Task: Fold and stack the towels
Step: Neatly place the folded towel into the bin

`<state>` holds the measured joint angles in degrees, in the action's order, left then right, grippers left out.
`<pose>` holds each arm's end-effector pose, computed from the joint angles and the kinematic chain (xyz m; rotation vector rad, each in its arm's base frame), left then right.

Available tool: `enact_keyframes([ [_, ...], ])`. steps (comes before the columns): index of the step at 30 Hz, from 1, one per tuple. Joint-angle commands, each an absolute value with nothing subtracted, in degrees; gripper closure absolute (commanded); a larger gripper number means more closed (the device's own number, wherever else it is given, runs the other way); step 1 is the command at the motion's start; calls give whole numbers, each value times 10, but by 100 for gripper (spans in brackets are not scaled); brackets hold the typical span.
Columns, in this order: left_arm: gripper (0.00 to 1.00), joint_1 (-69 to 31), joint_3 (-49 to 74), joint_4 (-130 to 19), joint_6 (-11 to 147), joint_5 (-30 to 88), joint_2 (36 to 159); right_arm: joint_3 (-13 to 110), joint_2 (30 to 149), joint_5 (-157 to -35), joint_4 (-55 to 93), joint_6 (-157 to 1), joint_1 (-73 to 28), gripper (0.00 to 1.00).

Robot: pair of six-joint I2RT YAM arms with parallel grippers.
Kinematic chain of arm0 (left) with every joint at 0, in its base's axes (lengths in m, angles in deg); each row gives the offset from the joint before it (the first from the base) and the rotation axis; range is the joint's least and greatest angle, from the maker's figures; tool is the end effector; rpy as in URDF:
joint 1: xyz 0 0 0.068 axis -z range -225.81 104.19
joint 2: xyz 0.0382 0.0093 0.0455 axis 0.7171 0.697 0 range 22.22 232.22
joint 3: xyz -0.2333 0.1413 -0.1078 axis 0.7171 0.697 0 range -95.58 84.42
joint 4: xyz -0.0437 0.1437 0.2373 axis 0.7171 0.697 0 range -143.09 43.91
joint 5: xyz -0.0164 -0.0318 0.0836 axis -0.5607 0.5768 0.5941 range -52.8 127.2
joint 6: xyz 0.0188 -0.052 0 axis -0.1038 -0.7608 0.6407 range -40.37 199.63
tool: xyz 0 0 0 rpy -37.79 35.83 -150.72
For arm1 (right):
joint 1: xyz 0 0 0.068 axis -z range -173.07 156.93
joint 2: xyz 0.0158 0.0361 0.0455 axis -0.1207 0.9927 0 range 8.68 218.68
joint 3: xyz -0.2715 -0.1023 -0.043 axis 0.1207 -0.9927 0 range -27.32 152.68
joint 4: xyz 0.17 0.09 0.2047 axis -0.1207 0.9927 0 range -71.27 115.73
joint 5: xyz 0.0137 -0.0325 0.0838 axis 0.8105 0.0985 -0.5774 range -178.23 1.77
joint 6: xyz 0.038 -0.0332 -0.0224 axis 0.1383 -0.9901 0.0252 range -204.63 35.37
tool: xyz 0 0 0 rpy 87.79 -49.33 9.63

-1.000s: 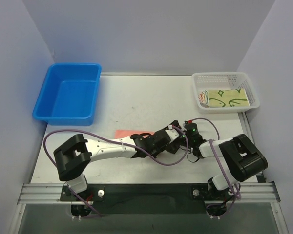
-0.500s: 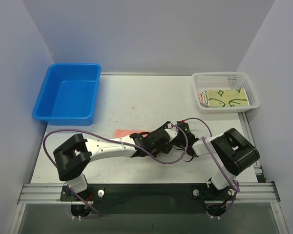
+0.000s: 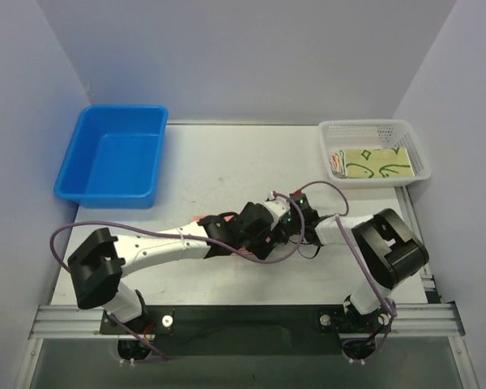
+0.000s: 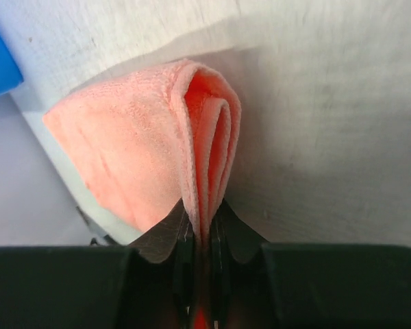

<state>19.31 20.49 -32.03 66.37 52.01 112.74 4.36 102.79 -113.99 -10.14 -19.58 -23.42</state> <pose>0.1606 -0.3237 0.2517 0.9375 2.2030 -0.3447 0.2562 0.1690 0.1306 0.4432 2.4256 1.3479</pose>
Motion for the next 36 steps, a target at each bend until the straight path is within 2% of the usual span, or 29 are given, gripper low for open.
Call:
enact_keyframes([
  [1, 10, 155, 174, -306, 635, 496, 1057, 113, 1004, -1104, 53, -339, -199, 100],
  [4, 3, 87, 194, -283, 625, 468, 1003, 187, 1002, -1082, 150, -444, -175, 100],
  [8, 3, -27, 228, -255, 643, 464, 915, 283, 1006, -1066, 264, -561, -126, 100],
  [16, 3, -171, 347, -279, 663, 460, 819, 505, 1050, -1026, 434, -724, -35, 100],
  [21, 3, -183, 370, -298, 662, 449, 821, 667, 1104, -974, 532, -841, 10, 100],
  [25, 3, -182, 368, -294, 668, 471, 837, 737, 1133, -896, 588, -900, 44, 100],
  [36, 2, -142, 368, -286, 674, 536, 855, 799, 1180, -817, 586, -949, 140, 100],
])
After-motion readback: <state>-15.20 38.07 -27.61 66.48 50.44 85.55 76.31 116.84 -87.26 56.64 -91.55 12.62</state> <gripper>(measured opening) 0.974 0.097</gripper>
